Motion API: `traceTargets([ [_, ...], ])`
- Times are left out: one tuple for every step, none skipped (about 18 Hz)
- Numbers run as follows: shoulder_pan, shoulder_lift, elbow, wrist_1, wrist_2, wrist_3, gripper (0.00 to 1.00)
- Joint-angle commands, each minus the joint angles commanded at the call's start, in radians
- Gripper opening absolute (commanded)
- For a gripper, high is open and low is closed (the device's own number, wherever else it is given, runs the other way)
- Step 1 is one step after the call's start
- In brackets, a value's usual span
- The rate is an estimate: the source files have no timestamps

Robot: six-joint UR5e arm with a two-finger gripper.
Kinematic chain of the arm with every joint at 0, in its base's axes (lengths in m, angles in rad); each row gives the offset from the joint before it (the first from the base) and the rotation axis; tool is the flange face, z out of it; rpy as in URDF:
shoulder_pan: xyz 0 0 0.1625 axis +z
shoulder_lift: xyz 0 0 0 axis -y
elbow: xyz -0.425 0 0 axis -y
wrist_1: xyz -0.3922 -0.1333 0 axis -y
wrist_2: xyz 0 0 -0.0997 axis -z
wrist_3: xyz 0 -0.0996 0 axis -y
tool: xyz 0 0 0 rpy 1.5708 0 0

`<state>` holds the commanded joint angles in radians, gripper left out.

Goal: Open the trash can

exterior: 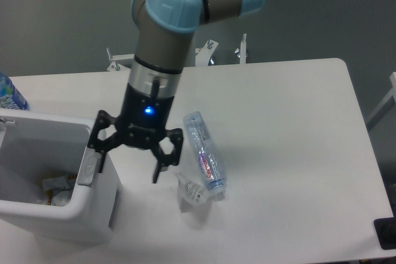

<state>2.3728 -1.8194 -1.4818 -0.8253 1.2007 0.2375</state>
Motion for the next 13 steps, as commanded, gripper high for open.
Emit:
traceTargets([
  [0.028, 0.002, 0.0, -0.003, 0.041, 0.026, 1.0],
  [0.051, 0.0, 0.001, -0.003, 0.071, 0.046, 1.0],
  [0.081, -0.003, -0.002, -0.002, 0.089, 0.068, 1.0],
  [0.115, -0.009, -0.006, 0.0, 0.106, 0.1, 1.0],
  [0.146, -0.012, -0.015, -0.002, 0.12, 0.147, 1.0],
  [0.178, -0.015, -0.029, -0.003, 0.138, 0.213, 1.0],
  [0.215, -0.02, -0.052, 0.0, 0.158, 0.285, 1.0],
  [0.253, -0.023, -0.072, 0.0, 0.171, 0.361, 1.0],
  [0.29, -0.023, -0.087, 0.0, 0.171, 0.432, 1.0],
  [0.324, -0.023, -0.103, 0.0, 0.171, 0.495, 1.0],
  [0.351, -0.023, -0.11, -0.002, 0.171, 0.538, 1.0],
  [0.371, -0.023, -0.115, -0.003, 0.168, 0.566, 1.0],
  [0.385, -0.026, -0.117, -0.002, 0.168, 0.581, 1.0],
])
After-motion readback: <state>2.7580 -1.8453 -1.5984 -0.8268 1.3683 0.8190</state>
